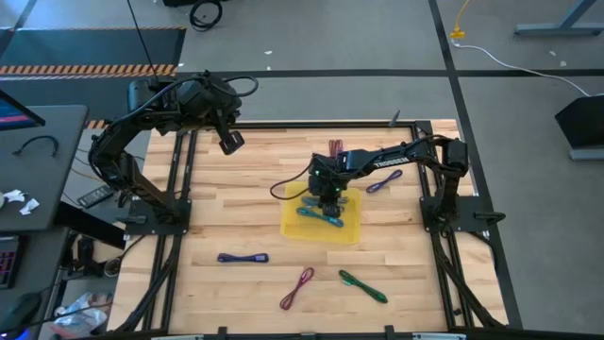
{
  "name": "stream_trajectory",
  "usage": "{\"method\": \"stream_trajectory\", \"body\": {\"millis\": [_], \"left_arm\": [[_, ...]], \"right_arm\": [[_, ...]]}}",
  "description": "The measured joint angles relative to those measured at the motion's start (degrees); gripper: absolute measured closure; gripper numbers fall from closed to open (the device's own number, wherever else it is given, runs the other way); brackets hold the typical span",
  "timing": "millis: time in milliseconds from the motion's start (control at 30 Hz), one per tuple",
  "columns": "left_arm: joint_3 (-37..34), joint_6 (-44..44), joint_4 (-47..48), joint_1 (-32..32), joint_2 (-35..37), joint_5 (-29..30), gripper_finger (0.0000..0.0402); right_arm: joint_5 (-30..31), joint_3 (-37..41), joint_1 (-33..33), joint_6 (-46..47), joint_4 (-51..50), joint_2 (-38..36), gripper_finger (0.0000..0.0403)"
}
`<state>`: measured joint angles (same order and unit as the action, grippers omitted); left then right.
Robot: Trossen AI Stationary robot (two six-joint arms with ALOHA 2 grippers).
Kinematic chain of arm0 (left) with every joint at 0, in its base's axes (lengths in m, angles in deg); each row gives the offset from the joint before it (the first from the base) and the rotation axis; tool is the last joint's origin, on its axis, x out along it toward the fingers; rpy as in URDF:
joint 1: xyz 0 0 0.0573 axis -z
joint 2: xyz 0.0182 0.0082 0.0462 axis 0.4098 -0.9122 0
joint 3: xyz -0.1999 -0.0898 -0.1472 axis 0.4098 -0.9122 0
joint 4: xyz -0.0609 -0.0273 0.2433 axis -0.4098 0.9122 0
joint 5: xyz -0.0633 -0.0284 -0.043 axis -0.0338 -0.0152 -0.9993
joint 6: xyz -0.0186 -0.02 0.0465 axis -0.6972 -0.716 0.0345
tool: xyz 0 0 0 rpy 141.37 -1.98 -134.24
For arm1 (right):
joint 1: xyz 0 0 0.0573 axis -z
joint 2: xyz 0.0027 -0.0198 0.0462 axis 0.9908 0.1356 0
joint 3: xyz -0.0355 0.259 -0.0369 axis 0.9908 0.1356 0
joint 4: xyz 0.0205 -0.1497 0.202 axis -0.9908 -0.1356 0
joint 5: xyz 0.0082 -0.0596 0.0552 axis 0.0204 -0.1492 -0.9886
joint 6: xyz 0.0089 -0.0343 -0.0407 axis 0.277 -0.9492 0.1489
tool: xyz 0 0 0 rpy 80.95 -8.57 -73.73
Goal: Pick and place USB-C Cables
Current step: Put the blue charger cable into the yellow bin
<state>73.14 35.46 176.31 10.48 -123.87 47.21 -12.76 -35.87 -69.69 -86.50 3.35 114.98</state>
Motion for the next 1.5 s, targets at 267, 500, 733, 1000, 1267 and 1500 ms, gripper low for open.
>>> {"method": "stream_trajectory", "body": {"millis": [267, 500, 733, 1000, 1267, 1500], "left_arm": [[0.0, 0.0, 0.0, 0.0, 0.0, 0.0, 0.0397], [0.0, 0.0, 0.0, 0.0, 0.0, 0.0, 0.0397], [0.0, 0.0, 0.0, 0.0, 0.0, 0.0, 0.0397], [0.0, 0.0, 0.0, 0.0, 0.0, 0.0, 0.0397], [0.0, 0.0, 0.0, 0.0, 0.0, 0.0, 0.0397], [0.0, 0.0, 0.0, 0.0, 0.1, 0.0, 0.0397]], "right_arm": [[0.0, 0.0, 0.0, -0.1, 0.3, 0.0, 0.0389], [0.0, 0.0, 0.0, -0.2, 0.4, 0.0, 0.0389], [1.6, 0.0, 0.0, -1.1, 0.4, 0.0, 0.0389], [4.8, 0.0, 0.3, -3.0, 0.2, 0.0, 0.0389], [6.4, -0.1, -0.8, -0.5, -0.2, 0.6, 0.0389], [6.0, -0.3, -1.7, 0.0, -1.4, 3.7, 0.0389]]}}
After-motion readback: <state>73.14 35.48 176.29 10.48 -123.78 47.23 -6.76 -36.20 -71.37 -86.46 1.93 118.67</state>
